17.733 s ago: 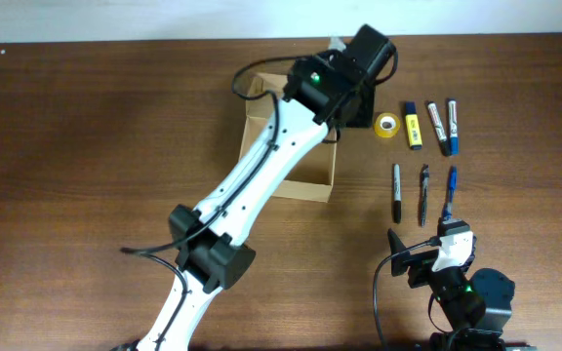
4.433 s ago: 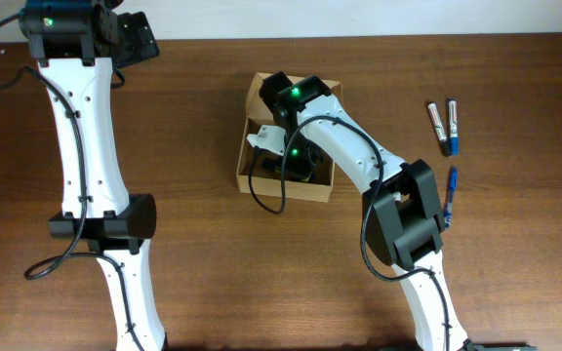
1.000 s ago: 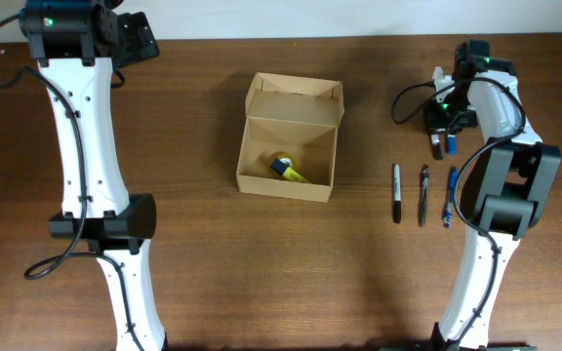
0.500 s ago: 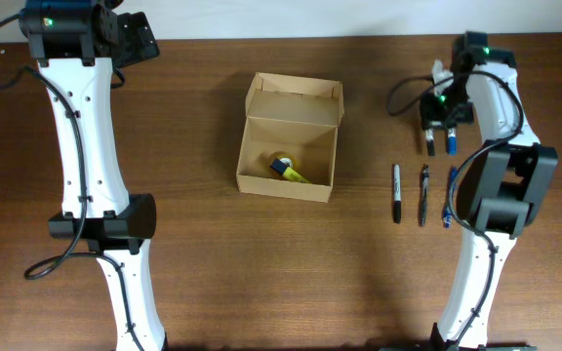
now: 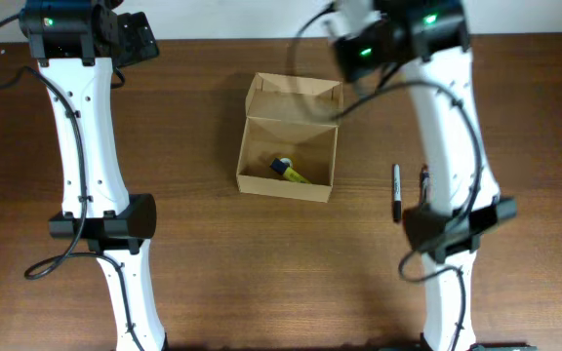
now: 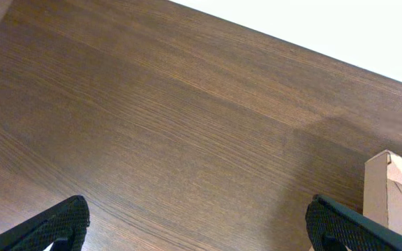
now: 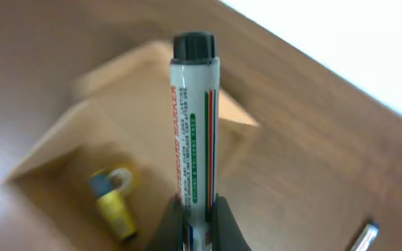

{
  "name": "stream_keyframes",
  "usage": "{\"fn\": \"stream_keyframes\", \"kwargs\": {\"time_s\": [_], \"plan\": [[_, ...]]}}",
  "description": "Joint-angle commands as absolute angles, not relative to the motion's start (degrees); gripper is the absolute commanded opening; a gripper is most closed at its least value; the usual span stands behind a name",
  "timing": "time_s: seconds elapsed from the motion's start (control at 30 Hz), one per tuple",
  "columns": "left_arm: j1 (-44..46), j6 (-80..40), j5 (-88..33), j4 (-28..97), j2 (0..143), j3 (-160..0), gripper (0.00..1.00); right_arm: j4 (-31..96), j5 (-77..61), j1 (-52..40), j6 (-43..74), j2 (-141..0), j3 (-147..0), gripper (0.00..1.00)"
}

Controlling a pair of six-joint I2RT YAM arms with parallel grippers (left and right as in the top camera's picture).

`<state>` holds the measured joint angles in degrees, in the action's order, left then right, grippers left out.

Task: Pack container
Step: 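Carry the marker into the box and release it, then carry the black-capped marker into the box and release it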

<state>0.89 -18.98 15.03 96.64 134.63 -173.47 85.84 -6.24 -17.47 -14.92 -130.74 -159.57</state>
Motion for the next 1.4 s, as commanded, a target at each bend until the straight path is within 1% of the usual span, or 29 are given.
{"fn": "stream_keyframes", "kwargs": {"time_s": [0.0,0.2,0.23,0.37,0.53,0.7,0.9,1.0,1.03,1.07,1.1,1.13,1.23,1.27,1.3,1.37], "plan": [[0.7,-18.1,15.3,96.7,134.1,-173.3,1.0,89.2,-3.0,-23.0,-27.2,-129.6,-160.0,0.04],[0.7,-18.1,15.3,96.7,134.1,-173.3,1.0,89.8,-4.7,-27.3,-38.4,-129.7,-152.0,0.04],[0.7,-18.1,15.3,96.7,134.1,-173.3,1.0,89.4,-5.0,-27.8,-40.8,-129.7,-148.8,0.04],[0.7,-18.1,15.3,96.7,134.1,-173.3,1.0,85.1,-6.5,-28.2,-44.4,-129.7,-138.1,0.04],[0.7,-18.1,15.3,96.7,134.1,-173.3,1.0,77.0,-7.5,-28.6,-44.8,-129.7,-127.1,0.04],[0.7,-18.1,15.3,96.7,134.1,-173.3,1.0,70.4,-9.7,-29.3,-44.8,-129.8,-119.3,0.04],[0.7,-18.1,15.3,96.7,134.1,-173.3,1.0,66.3,-9.7,-30.4,-44.2,-131.7,-114.8,0.04],[0.7,-18.1,15.3,96.7,134.1,-173.3,1.0,65.1,-9.7,-30.7,-41.5,-133.2,-114.0,0.04],[0.7,-18.1,15.3,96.7,134.1,-173.3,1.0,65.0,-9.7,-30.8,-41.5,-133.2,-114.0,0.06],[0.7,-18.1,15.3,96.7,134.1,-173.3,1.0,64.9,-9.6,-30.8,-41.5,-133.2,-114.1,0.11],[0.7,-18.1,15.3,96.7,134.1,-173.3,1.0,64.8,-9.4,-30.8,-41.5,-133.2,-114.1,0.13],[0.7,-18.1,15.3,96.7,134.1,-173.3,1.0,64.9,-9.0,-30.8,-40.7,-133.1,-114.2,0.21],[0.7,-18.1,15.3,96.7,134.1,-173.3,1.0,65.6,-7.7,-30.8,-37.9,-132.1,-115.1,0.36],[0.7,-18.1,15.3,96.7,134.1,-173.3,1.0,66.0,-7.5,-30.8,-37.1,-131.7,-115.6,0.48],[0.7,-18.1,15.3,96.7,134.1,-173.3,1.0,66.3,-7.0,-30.8,-35.9,-131.0,-116.5,0.51],[0.7,-18.1,15.3,96.7,134.1,-173.3,1.0,67.3,-6.4,-30.8,-32.5,-127.1,-119.8,0.54]]}}
